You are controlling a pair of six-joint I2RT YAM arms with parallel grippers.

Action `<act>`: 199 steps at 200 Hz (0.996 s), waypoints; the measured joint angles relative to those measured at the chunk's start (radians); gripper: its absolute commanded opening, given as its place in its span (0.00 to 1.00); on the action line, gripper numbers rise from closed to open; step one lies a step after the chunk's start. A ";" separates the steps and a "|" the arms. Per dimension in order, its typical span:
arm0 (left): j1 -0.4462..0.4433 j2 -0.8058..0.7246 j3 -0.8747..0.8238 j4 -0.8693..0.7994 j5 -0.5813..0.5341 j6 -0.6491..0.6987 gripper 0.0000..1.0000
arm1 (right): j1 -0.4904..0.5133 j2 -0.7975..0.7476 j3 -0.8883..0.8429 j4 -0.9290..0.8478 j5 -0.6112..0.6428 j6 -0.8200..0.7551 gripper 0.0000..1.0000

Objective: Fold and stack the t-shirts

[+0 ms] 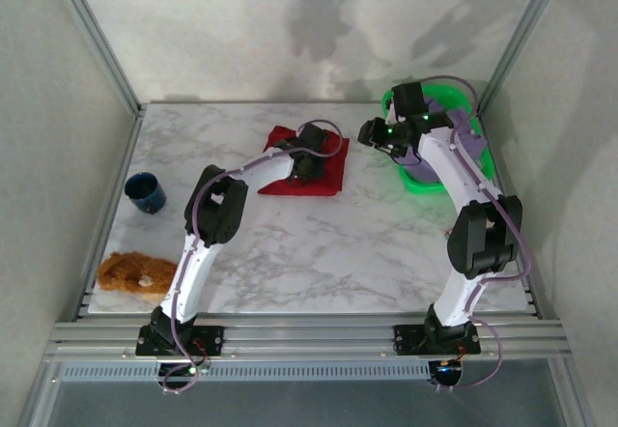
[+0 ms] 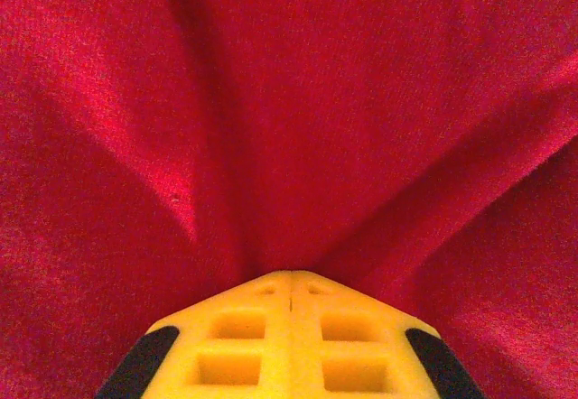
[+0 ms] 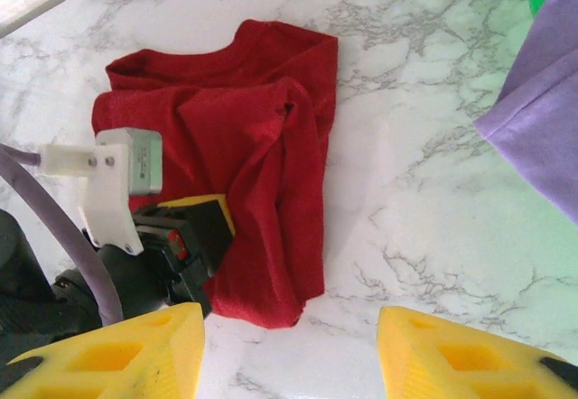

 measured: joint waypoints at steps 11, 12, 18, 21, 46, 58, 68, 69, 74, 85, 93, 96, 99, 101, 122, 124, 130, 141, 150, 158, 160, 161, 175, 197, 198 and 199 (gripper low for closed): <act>0.011 0.000 -0.002 0.008 0.001 0.000 0.00 | 0.000 0.000 0.000 -0.005 0.000 0.000 0.54; 0.012 0.000 -0.002 0.009 0.001 0.000 0.00 | 0.000 0.000 0.000 -0.005 0.000 0.000 0.54; 0.020 0.000 -0.006 0.016 0.003 0.000 0.00 | 0.000 0.000 0.000 -0.008 0.000 0.000 0.54; 0.025 0.000 -0.010 0.021 0.005 0.000 0.00 | 0.000 0.000 0.000 -0.009 0.000 0.000 0.53; 0.077 -0.020 -0.064 0.085 0.020 0.003 0.00 | -0.002 -0.005 -0.007 -0.010 0.000 -0.001 0.53; 0.109 -0.039 -0.097 0.101 0.027 0.005 0.00 | -0.003 -0.010 -0.015 -0.010 0.000 0.000 0.53; 0.139 -0.054 -0.122 0.109 0.033 0.009 0.00 | -0.003 -0.011 -0.018 -0.012 0.000 0.000 0.53; 0.141 -0.055 -0.123 0.109 0.034 0.010 0.00 | -0.003 -0.011 -0.018 -0.012 0.000 0.000 0.53; 0.157 -0.061 -0.136 0.114 0.034 0.013 0.00 | -0.003 -0.011 -0.019 -0.012 0.000 0.000 0.53; 0.190 -0.077 -0.161 0.122 0.034 0.022 0.00 | -0.003 -0.011 -0.021 -0.012 0.000 0.000 0.54; 0.213 -0.088 -0.180 0.127 0.035 0.029 0.00 | -0.003 -0.011 -0.022 -0.013 0.000 0.000 0.53; 0.221 -0.092 -0.186 0.128 0.035 0.030 0.00 | -0.003 -0.011 -0.022 -0.013 0.000 0.000 0.53; 0.230 -0.097 -0.193 0.129 0.035 0.032 0.00 | -0.003 -0.011 -0.023 -0.013 0.000 0.000 0.54; 0.236 -0.100 -0.197 0.130 0.036 0.034 0.00 | -0.003 -0.011 -0.023 -0.013 0.000 0.000 0.53; 0.298 -0.122 -0.229 0.129 0.057 0.049 0.00 | -0.003 -0.011 -0.026 -0.013 0.000 0.000 0.54; 0.303 -0.122 -0.230 0.129 0.058 0.051 0.00 | -0.003 -0.011 -0.026 -0.013 0.000 0.000 0.53; 0.322 -0.125 -0.232 0.128 0.064 0.060 0.00 | -0.003 -0.011 -0.028 -0.013 0.000 0.000 0.53; 0.351 -0.125 -0.232 0.125 0.075 0.075 0.00 | -0.003 -0.011 -0.029 -0.013 0.000 0.000 0.53; 0.375 -0.125 -0.230 0.119 0.083 0.090 0.00 | -0.003 -0.011 -0.029 -0.014 0.000 -0.001 0.54; 0.393 -0.125 -0.226 0.111 0.085 0.104 0.00 | -0.003 -0.011 -0.030 -0.015 0.000 -0.002 0.54; 0.398 -0.125 -0.224 0.109 0.085 0.108 0.00 | -0.003 -0.012 -0.030 -0.016 0.000 -0.002 0.54; 0.399 -0.125 -0.224 0.107 0.085 0.109 0.00 | -0.003 -0.012 -0.030 -0.016 0.000 -0.002 0.53; 0.431 -0.125 -0.217 0.089 0.086 0.135 0.00 | -0.003 -0.015 -0.030 -0.017 0.000 -0.003 0.53; 0.483 -0.120 -0.197 0.053 0.087 0.171 0.00 | -0.003 -0.026 -0.030 -0.026 0.000 -0.003 0.53; 0.486 -0.119 -0.196 0.051 0.087 0.175 0.00 | -0.003 -0.027 -0.030 -0.027 0.000 -0.003 0.53; 0.488 -0.119 -0.196 0.050 0.087 0.176 0.00 | -0.003 -0.027 -0.030 -0.027 0.000 -0.003 0.53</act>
